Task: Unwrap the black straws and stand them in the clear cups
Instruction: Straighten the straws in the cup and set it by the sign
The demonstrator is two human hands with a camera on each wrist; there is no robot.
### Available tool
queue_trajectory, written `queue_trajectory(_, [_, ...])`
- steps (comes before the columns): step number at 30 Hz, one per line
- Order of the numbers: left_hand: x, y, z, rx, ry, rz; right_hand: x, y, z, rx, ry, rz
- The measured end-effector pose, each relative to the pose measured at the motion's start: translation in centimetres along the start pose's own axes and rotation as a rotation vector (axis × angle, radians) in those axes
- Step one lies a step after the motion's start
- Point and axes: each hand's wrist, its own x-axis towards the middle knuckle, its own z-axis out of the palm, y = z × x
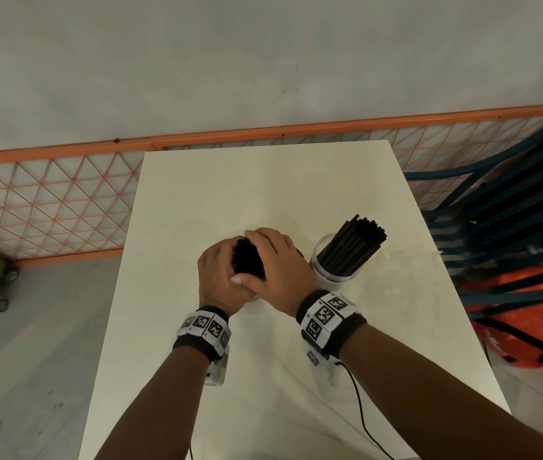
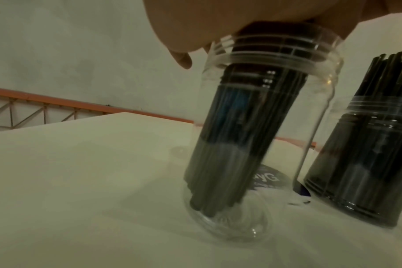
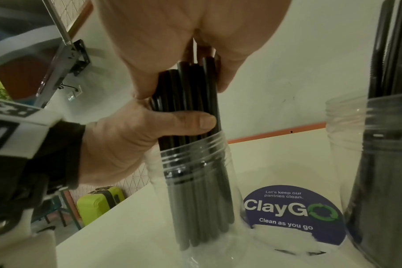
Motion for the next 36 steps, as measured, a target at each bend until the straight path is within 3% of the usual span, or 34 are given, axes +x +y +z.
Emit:
queue_trajectory(6, [0.7, -2.1, -0.4, 0.144, -0.114, 0.125, -0.1, 0.4, 0.2, -0.022, -0.075, 0.005])
queue_trajectory(10, [0.6, -2.2, -0.3, 0.137, -0.104, 0.105, 0.4, -0.1, 0.4, -0.072, -0.015, -0.023])
queue_trajectory(20, [0.6, -1.9, 0.4, 0.124, -0.098, 0.054, 0.9, 0.0, 0.8, -0.107, -0.039, -0.064])
queue_trajectory(26, [0.9, -1.9, 0.1, 0.105, -0.161, 0.060, 0.6, -0.2, 0.1, 0.223, 0.006, 0.132])
queue_trajectory(29, [1.1, -1.9, 0.4, 0.141, -0.180, 0.049, 0.5, 0.0, 0.3, 0.336, -0.062, 0.245])
queue_trajectory(32, [1.4, -1.7, 0.4, 0.179, -0.160, 0.041, 0.6, 0.3, 0.7, 0.396, -0.122, 0.234])
queue_trajectory(36, [1.3, -1.2, 0.0, 0.242, -0.142, 0.035, 0.9, 0.8, 0.4, 0.426, -0.077, 0.214])
